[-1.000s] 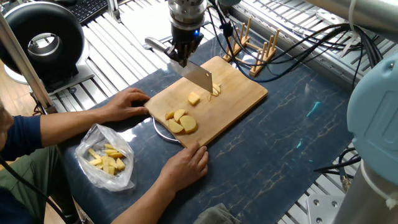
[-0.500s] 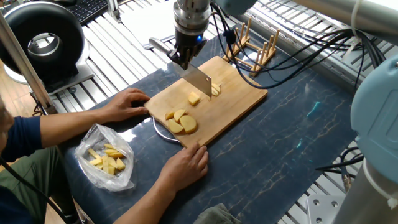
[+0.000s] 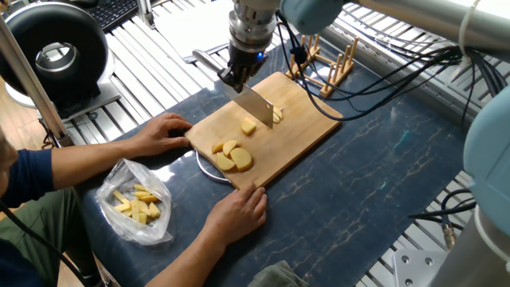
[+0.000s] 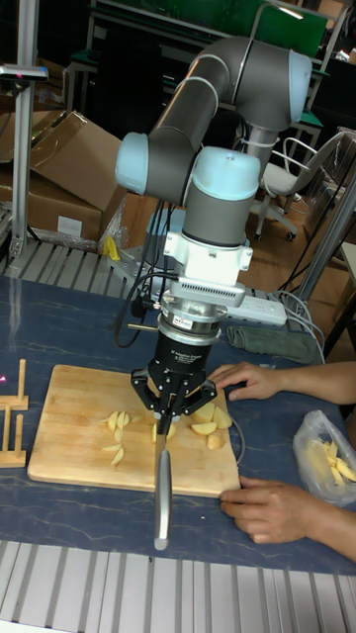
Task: Chop the potatoes
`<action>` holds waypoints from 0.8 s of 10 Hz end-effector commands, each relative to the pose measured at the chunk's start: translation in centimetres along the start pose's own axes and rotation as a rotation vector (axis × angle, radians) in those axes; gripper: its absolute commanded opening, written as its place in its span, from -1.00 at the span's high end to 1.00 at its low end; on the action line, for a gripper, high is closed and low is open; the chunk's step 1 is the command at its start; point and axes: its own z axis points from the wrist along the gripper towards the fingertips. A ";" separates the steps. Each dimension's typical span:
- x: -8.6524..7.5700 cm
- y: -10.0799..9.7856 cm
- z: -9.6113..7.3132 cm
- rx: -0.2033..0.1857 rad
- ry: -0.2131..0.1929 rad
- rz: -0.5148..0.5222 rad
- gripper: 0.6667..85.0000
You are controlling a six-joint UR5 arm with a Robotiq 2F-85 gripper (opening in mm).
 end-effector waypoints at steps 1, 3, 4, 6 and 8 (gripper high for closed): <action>0.7 0.0 -0.1 -0.011 -0.009 0.003 0.99; 1.3 0.2 -0.2 -0.008 -0.007 0.003 0.99; 1.6 0.2 -0.4 0.003 -0.001 -0.003 0.99; 2.0 0.4 -0.9 0.001 0.007 -0.008 0.99; 2.2 1.1 -0.4 -0.005 -0.007 -0.009 0.99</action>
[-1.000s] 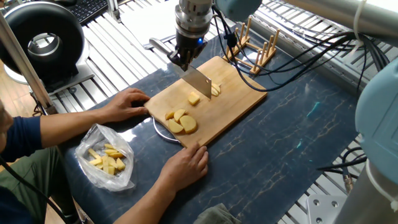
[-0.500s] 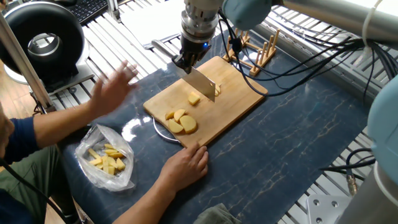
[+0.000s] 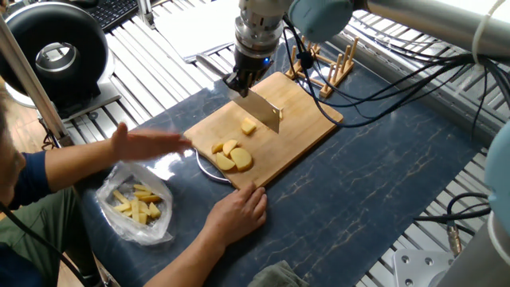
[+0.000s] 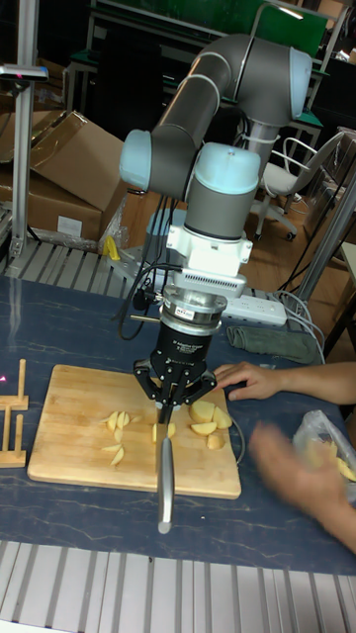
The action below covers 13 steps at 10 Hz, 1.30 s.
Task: Chop the potatoes
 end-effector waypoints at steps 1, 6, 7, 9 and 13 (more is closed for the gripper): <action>0.5 0.7 0.1 -0.005 -0.012 0.002 0.99; 1.8 0.3 -0.4 -0.016 -0.020 -0.010 0.99; 1.9 0.2 -0.5 -0.016 -0.020 -0.012 0.99; 1.8 0.2 -0.4 -0.018 -0.022 -0.015 0.99; 2.0 -0.1 0.0 -0.013 -0.028 -0.020 0.99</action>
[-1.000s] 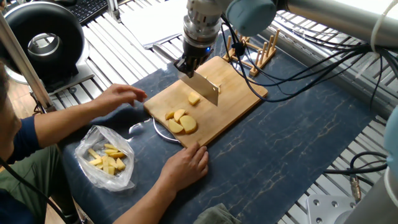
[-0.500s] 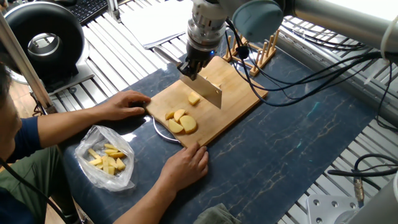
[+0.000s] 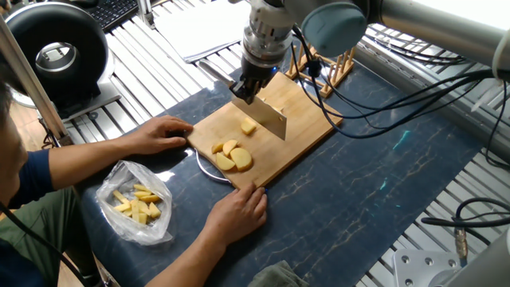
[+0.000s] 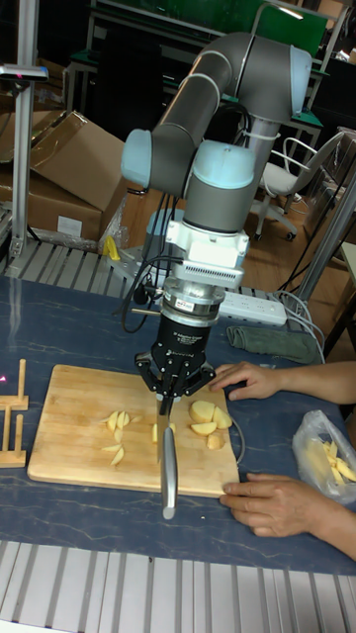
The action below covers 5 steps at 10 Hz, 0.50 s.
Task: Chop the potatoes
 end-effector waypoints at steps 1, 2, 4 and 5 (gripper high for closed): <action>0.0 -0.1 0.0 -0.010 -0.007 0.004 0.99; 0.1 -0.1 0.1 -0.008 -0.007 0.004 0.99; 0.1 0.0 0.4 -0.007 -0.008 0.005 0.99; 0.1 -0.1 0.5 -0.004 -0.010 0.005 0.99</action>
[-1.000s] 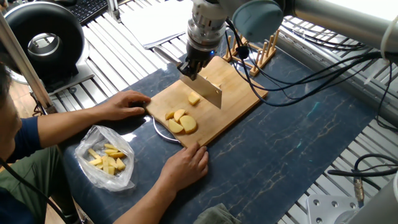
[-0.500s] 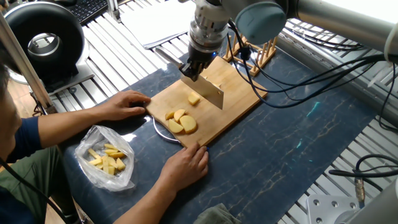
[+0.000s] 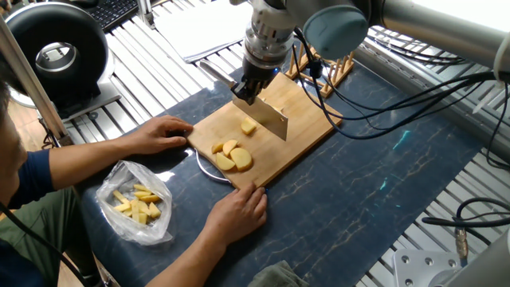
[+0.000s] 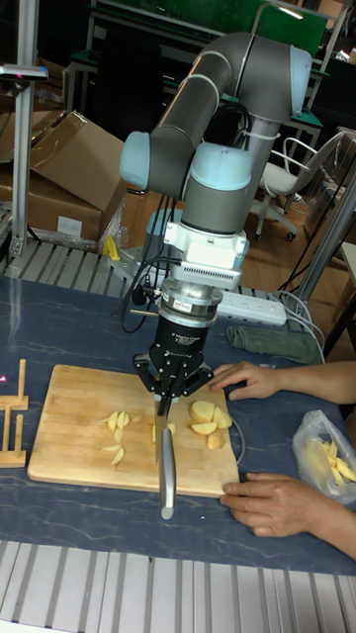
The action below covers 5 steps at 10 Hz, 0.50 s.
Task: Chop the potatoes
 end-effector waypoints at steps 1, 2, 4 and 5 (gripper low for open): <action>0.0 0.1 0.1 -0.006 -0.006 0.009 0.99; 0.0 0.2 0.2 -0.006 -0.006 0.009 0.99; 0.1 0.2 0.3 -0.003 -0.005 0.008 0.99; 0.1 0.2 0.3 -0.003 -0.005 0.008 0.99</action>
